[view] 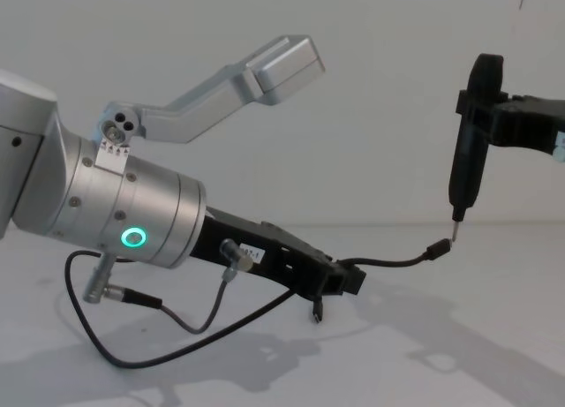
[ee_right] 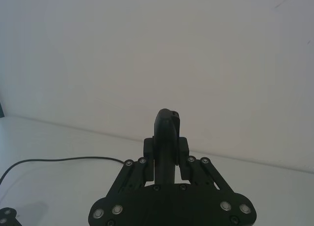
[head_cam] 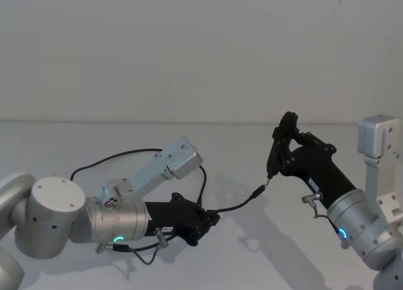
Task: Pick up the data cable with the one hand.
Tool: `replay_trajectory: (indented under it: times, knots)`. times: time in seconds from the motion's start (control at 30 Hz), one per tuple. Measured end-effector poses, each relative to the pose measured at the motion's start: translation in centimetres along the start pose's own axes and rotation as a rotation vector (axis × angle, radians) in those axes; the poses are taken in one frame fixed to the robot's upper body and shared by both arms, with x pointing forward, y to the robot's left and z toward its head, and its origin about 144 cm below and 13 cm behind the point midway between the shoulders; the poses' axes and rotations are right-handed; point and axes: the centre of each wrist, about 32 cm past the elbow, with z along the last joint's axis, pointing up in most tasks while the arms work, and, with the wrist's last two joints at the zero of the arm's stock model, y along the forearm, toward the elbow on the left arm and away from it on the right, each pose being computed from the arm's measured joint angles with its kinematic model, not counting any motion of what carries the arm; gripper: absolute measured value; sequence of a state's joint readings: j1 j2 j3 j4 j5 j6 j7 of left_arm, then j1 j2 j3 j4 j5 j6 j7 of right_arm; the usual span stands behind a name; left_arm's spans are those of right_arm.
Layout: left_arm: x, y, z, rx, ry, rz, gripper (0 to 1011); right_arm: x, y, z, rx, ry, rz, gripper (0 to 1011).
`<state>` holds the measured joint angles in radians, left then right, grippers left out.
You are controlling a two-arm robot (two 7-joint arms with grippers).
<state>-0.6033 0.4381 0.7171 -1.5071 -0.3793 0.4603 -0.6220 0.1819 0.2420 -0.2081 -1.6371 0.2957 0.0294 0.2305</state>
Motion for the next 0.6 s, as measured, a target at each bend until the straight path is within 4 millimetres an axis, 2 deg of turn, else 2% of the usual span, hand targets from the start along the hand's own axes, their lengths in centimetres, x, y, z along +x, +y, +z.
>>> replay_trajectory:
  times: [0.6]
  knots:
    - [0.00, 0.00, 0.00, 0.000, 0.000, 0.000, 34, -0.02, 0.06, -0.02, -0.002, 0.013, -0.003, 279]
